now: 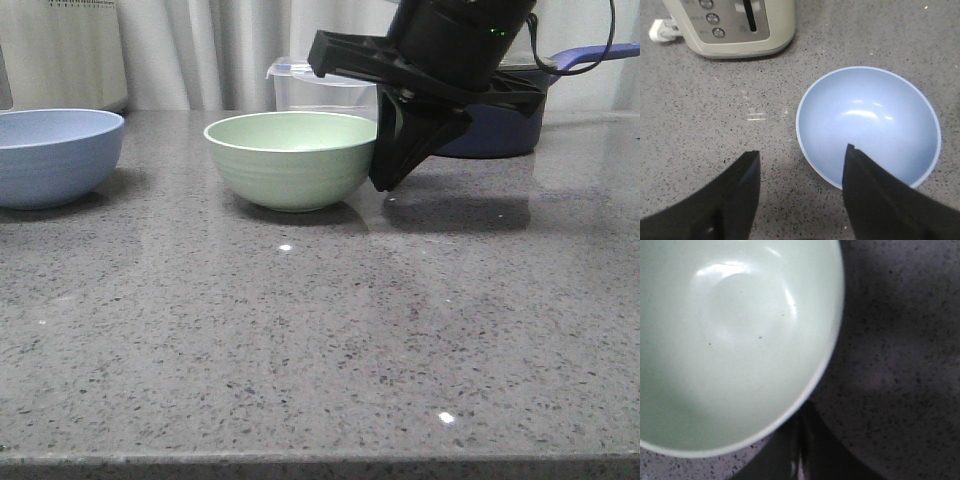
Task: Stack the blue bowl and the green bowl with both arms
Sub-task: 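Lower the left gripper onto the rim of the light blue bowl and grasp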
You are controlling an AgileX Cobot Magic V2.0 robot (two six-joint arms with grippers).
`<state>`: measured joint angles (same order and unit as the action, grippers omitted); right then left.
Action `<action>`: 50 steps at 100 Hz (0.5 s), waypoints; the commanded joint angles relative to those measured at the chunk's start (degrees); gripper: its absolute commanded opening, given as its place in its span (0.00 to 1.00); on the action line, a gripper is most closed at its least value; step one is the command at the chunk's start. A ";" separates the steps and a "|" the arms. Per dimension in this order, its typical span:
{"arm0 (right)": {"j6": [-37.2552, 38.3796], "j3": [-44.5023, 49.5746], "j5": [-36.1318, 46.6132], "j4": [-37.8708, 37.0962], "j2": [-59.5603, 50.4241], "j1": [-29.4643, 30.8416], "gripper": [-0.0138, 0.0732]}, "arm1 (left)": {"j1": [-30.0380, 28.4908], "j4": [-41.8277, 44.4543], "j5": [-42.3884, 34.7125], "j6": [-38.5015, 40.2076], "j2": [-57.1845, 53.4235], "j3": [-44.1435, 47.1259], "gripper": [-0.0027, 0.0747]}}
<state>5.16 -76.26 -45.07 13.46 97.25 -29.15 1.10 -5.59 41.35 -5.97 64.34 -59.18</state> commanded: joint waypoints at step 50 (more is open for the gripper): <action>-0.71 -1.29 2.13 0.83 -2.45 0.01 0.10 | -0.03 -2.77 1.68 0.33 20.77 -12.08 0.51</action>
<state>5.16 -76.26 -45.07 13.55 97.25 -29.15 1.10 -7.36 44.87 -5.97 85.28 -68.95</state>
